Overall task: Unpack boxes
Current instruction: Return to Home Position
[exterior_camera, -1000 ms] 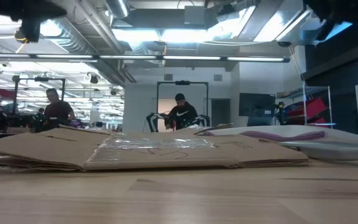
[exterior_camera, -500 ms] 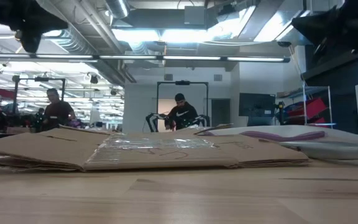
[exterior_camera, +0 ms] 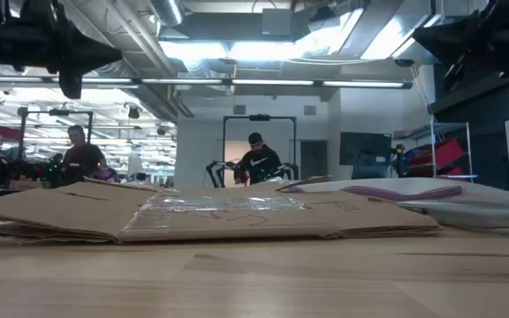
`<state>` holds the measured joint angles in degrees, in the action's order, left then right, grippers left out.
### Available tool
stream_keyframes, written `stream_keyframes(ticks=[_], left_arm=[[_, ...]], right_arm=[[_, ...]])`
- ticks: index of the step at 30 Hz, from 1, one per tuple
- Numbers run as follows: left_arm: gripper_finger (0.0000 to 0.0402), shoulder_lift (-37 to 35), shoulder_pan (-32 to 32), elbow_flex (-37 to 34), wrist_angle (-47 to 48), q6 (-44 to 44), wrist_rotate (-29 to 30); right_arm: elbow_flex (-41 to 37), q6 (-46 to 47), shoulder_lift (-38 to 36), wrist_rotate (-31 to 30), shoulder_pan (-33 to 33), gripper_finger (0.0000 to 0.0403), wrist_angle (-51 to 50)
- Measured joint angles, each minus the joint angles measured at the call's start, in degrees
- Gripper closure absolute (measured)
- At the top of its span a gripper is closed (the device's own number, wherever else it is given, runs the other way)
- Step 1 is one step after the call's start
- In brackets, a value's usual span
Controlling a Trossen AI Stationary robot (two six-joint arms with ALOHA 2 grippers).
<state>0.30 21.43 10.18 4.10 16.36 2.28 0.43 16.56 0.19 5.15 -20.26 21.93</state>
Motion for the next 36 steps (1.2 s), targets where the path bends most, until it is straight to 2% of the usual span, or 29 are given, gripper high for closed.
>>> stream_keyframes(ticks=[5,17,23,31,36], left_arm=[[0.0402,0.0,0.0,-2.6,-3.8,-0.1,-0.7],[0.0402,0.0,-0.1,-6.1,-5.1,1.0,-3.0],[0.0402,0.0,-0.1,-6.1,0.5,-4.3,-4.0],[0.0402,0.0,-0.1,-6.1,3.0,-8.2,-2.7],[0.0402,0.0,-0.1,-9.5,-4.5,-7.7,-2.1]], right_arm=[[0.0,0.6,0.0,1.1,0.0,0.0403,-0.4],[0.0,-0.1,0.0,1.1,0.0,0.0403,-10.9],[0.0,-1.7,0.0,0.8,0.0,0.0403,-17.9],[0.0,-2.3,0.0,1.1,0.0,0.0403,-20.3],[0.0,-2.3,0.0,1.1,0.0,0.0403,-20.3]])
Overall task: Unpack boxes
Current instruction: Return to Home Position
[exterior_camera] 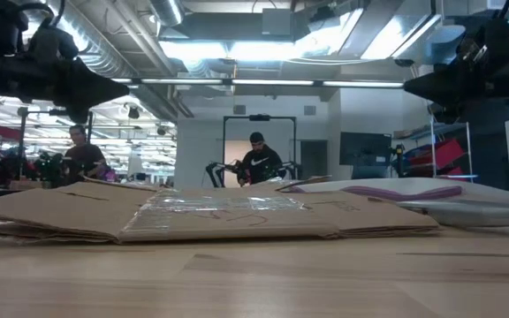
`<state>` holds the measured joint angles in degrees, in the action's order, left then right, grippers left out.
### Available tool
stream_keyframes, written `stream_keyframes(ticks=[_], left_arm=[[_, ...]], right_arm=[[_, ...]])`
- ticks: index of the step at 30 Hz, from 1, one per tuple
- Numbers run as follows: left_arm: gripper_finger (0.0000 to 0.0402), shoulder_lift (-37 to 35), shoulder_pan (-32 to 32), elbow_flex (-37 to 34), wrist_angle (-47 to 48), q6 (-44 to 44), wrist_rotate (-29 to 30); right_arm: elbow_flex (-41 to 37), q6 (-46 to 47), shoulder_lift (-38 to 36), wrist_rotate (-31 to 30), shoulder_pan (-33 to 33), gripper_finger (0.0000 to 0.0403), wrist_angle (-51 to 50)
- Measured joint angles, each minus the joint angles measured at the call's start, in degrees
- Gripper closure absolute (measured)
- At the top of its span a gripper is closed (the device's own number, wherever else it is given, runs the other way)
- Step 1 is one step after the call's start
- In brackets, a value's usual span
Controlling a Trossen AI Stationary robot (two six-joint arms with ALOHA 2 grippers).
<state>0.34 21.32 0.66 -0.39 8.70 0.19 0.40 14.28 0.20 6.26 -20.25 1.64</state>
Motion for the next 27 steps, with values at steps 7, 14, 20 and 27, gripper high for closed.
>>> stream_keyframes(ticks=[7,14,20,27], left_arm=[[0.0402,-0.1,-0.1,-0.1,-0.5,-2.7,2.2],[0.0402,-0.1,-3.8,-0.1,-0.4,-2.4,1.4],[0.0402,-0.1,-9.4,-0.1,-0.4,-1.4,1.4],[0.0402,-0.1,-14.0,-0.1,-0.4,0.0,2.2]], right_arm=[[0.0,0.3,0.0,0.0,0.0,0.0403,0.0],[0.0,2.4,0.0,1.8,0.0,0.0403,0.2],[0.0,5.5,0.1,4.6,0.1,0.0403,0.7],[0.0,4.9,2.4,1.5,5.6,0.0403,0.9]])
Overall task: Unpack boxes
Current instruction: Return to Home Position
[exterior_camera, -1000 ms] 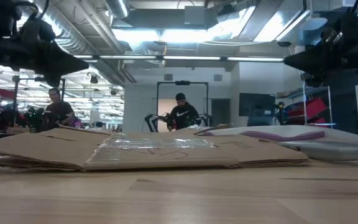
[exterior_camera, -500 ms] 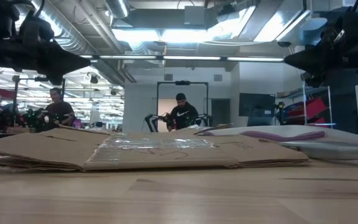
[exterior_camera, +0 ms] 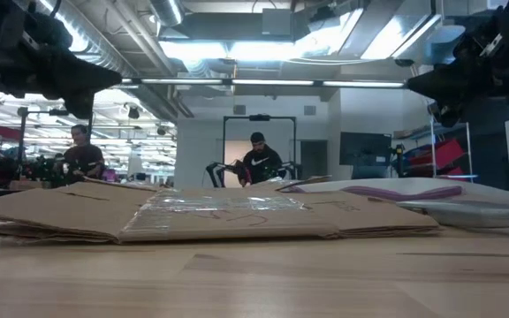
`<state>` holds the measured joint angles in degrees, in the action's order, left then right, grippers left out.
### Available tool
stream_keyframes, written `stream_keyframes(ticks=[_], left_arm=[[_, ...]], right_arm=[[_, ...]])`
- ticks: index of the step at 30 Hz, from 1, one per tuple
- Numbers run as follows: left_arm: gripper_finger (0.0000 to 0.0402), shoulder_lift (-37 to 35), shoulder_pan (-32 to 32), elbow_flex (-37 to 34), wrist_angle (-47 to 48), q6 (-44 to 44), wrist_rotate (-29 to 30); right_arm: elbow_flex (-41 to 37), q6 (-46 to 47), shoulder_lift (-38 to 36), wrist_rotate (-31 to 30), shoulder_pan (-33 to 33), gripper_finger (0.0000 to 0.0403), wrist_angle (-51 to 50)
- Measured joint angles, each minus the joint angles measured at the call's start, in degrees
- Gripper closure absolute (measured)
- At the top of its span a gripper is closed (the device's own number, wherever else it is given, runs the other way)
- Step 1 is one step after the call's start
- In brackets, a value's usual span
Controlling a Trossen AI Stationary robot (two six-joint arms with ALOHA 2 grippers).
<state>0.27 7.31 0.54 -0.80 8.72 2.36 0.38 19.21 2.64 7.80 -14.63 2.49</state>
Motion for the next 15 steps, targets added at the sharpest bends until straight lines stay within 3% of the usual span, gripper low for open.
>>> stream_keyframes(ticks=[9,15], left_arm=[[0.0402,0.0,-2.1,0.0,-0.2,0.3,1.3],[0.0402,0.0,-2.1,0.0,-0.2,2.8,1.4]], right_arm=[[0.0,-3.1,1.0,-12.1,12.1,0.0403,0.6],[0.0,-6.0,1.0,-15.7,13.9,0.0403,1.1]])
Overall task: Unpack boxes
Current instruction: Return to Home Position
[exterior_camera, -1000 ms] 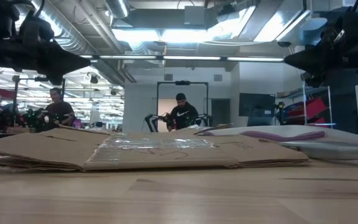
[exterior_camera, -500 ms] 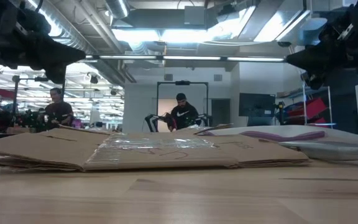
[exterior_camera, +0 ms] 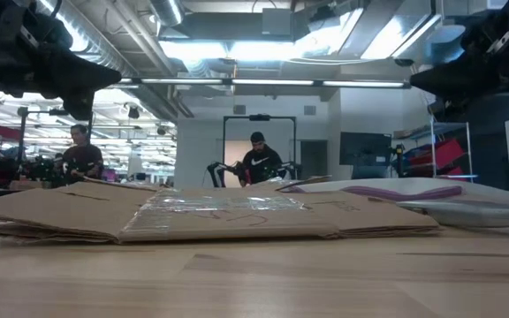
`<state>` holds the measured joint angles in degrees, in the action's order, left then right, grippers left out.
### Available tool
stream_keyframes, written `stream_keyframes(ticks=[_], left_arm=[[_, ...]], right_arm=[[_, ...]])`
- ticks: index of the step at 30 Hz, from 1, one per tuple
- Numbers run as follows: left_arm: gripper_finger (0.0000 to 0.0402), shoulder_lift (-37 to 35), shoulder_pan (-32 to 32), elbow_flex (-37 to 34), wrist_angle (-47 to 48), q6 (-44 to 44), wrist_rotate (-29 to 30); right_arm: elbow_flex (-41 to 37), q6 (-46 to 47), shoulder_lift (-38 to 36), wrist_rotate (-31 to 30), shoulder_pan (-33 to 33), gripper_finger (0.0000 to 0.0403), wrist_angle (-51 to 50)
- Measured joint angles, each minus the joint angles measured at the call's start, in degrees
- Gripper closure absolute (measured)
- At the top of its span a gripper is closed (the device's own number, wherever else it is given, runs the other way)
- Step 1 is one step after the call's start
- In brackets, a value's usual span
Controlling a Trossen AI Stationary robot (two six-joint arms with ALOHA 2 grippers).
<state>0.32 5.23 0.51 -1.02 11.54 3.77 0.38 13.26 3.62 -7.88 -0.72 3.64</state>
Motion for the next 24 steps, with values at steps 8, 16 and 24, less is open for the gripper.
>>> stream_keyframes(ticks=[8,16,24], left_arm=[[0.0402,0.0,0.0,0.0,0.0,0.1,0.0],[0.0402,0.0,0.0,0.0,0.0,0.1,0.0],[0.0402,0.0,0.0,0.0,0.0,0.1,0.0]], right_arm=[[0.0,-0.1,0.0,0.1,0.0,0.0403,-1.5],[0.0,-0.1,0.0,0.4,0.0,0.0403,-1.6],[0.0,-0.1,0.0,0.4,0.0,0.0403,-1.6]])
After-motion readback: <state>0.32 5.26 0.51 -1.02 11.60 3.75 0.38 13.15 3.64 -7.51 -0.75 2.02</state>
